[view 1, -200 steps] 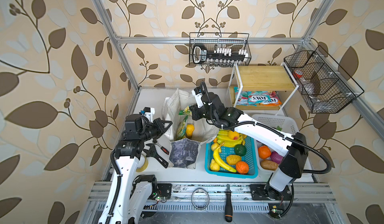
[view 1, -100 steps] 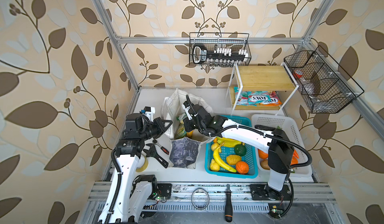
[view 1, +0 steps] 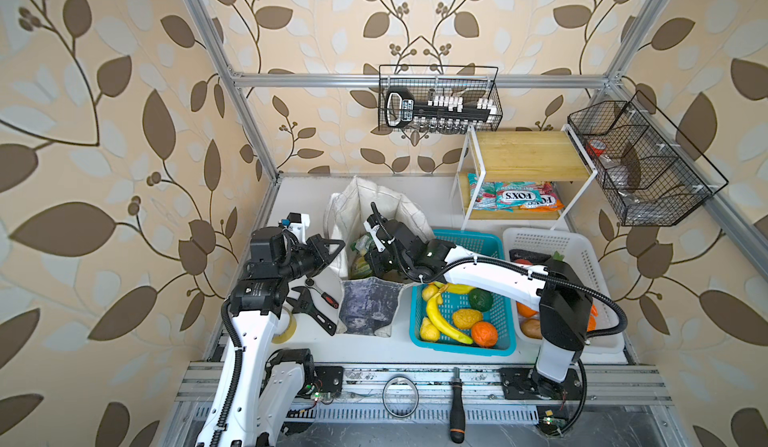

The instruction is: Place the food into the grocery bag and tie it

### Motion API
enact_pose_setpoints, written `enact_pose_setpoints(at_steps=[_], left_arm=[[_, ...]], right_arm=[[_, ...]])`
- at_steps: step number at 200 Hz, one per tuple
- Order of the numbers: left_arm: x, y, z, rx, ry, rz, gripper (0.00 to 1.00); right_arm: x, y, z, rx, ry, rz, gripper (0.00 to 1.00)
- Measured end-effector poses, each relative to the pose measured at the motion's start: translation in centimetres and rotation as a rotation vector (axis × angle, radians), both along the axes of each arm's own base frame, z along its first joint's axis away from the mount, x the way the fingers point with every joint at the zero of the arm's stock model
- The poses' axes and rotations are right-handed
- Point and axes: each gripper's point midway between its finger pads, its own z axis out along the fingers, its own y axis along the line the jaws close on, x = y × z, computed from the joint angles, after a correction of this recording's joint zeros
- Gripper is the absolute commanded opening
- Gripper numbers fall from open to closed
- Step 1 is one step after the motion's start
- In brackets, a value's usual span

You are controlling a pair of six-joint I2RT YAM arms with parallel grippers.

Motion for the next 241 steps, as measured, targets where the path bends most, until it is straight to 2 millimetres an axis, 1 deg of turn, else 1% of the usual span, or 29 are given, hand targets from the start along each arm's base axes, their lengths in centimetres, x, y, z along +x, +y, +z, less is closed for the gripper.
enact_pose_setpoints(at_steps=[17,39,71,90,133,136,144,147,158,212,224,241], left_arm=[[-0.1,0.0,0.1,0.001,-0.005,0.001,0.00],[-0.3,0.0,0.3,0.002,-0.013,0.001,0.00],[-0.3,0.0,0.3,0.003,-0.014,0.001,0.00],[-0.4,0.0,0.3,0.003,-0.016,0.001,0.00],[-0.6,0.0,0.4,0.006,-0.018,0.002,0.00],[-0.6,0.0,0.4,0.006,-0.018,0.002,0.00],[-0.6,0.0,0.4,0.006,-0.018,0.003,0.00],[-0.6,0.0,0.4,0.006,-0.018,0.003,0.00],[-0.6,0.0,0.4,0.006,-0.017,0.003,0.00],[-0.6,0.1,0.3,0.009,-0.014,0.006,0.00],[-0.6,0.1,0.3,0.009,-0.014,0.006,0.00],[-0.6,0.1,0.3,0.009,-0.014,0.006,0.00]], right_arm=[[-0.1,-0.1,0.6,0.014,-0.001,-0.004,0.24],[-0.2,-0.2,1.3,0.030,0.000,-0.008,0.33],[-0.5,-0.4,2.1,0.051,0.005,-0.008,0.39],[-0.8,-0.8,2.6,0.058,0.004,-0.010,0.45],[-1.1,-1.6,4.7,0.081,-0.019,-0.019,0.71],[-1.1,-1.7,4.8,0.083,-0.020,-0.020,0.77],[-1.1,-2.1,5.3,0.086,-0.023,-0.028,0.87],[-1.1,-2.2,5.5,0.080,-0.035,-0.023,0.94],[-1.2,-2.8,6.5,0.089,-0.045,-0.038,0.99],[-2.1,-7.3,13.3,0.178,-0.130,-0.081,1.00],[-2.3,-8.4,14.4,0.189,-0.145,-0.095,1.00],[-2.5,-10.2,15.1,0.179,-0.158,-0.120,0.99]])
